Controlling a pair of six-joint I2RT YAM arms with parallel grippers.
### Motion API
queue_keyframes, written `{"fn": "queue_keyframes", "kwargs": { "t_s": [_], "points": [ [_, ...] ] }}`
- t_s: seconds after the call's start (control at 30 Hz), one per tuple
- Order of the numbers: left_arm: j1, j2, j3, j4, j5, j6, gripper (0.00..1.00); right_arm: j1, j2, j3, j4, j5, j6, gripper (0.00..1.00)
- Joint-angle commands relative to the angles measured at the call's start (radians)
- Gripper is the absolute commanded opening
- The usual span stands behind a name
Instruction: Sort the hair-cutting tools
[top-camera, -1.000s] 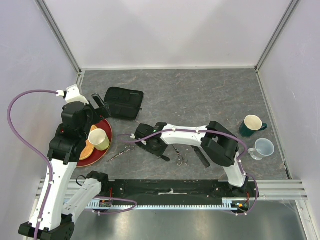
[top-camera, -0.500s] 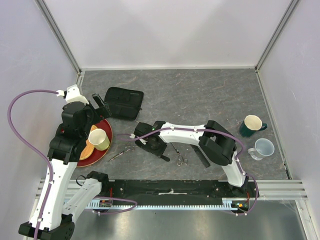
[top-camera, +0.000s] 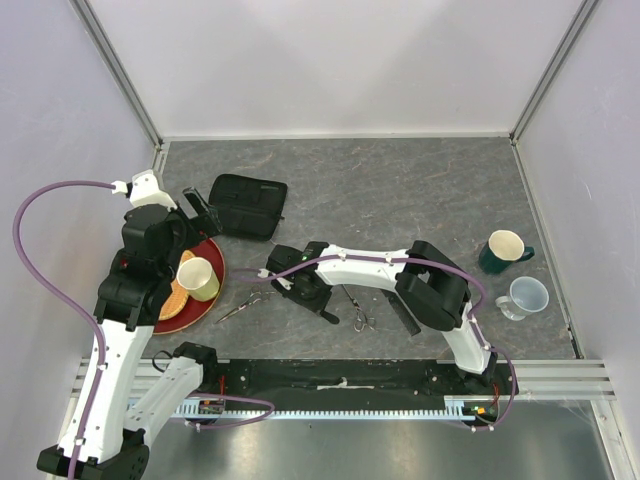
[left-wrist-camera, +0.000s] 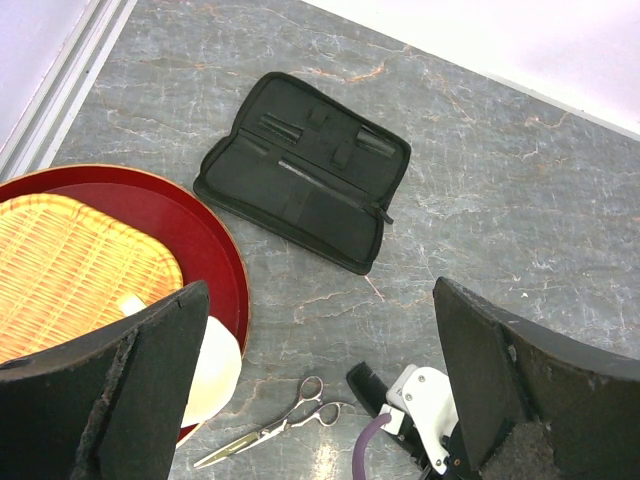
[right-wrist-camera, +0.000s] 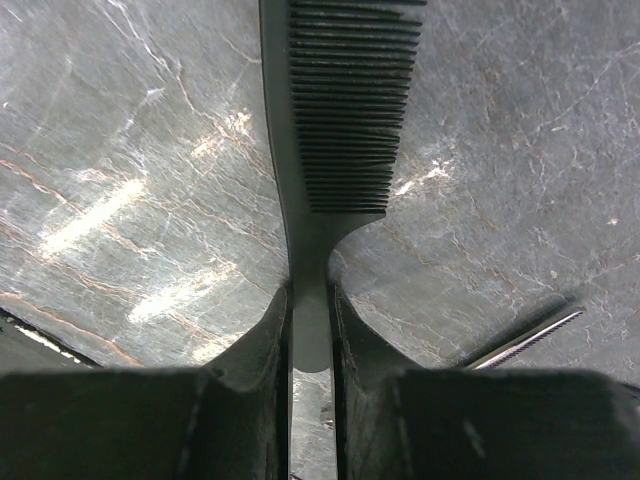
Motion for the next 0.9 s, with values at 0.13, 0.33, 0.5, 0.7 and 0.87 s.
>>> {"fn": "queue_keyframes", "kwargs": {
  "t_s": [0.13, 0.33, 0.5, 0.7, 0.87],
  "points": [
    [0.002, -0.004, -0.004, 0.024, -0.018, -0.017, 1.0, -0.006, -0.001, -0.079, -0.006, 0.062, -0.006, 0.14],
    [0.004, -0.001, -0.004, 0.022, -0.014, -0.02, 1.0, -0.008, -0.096, -0.087, -0.023, 0.082, -0.006, 0.16],
    [0.004, 0.001, -0.006, 0.024, -0.015, -0.022, 1.0, -0.018, -0.145, -0.085, -0.029, 0.113, 0.018, 0.16],
    [0.004, 0.005, -0.006, 0.025, -0.006, -0.023, 1.0, -0.038, -0.197, -0.094, -0.017, 0.133, 0.049, 0.16],
    [0.004, 0.016, -0.011, 0.034, 0.032, -0.035, 1.0, -0.071, -0.266, -0.125, 0.008, 0.136, 0.078, 0.16]
  ]
}}
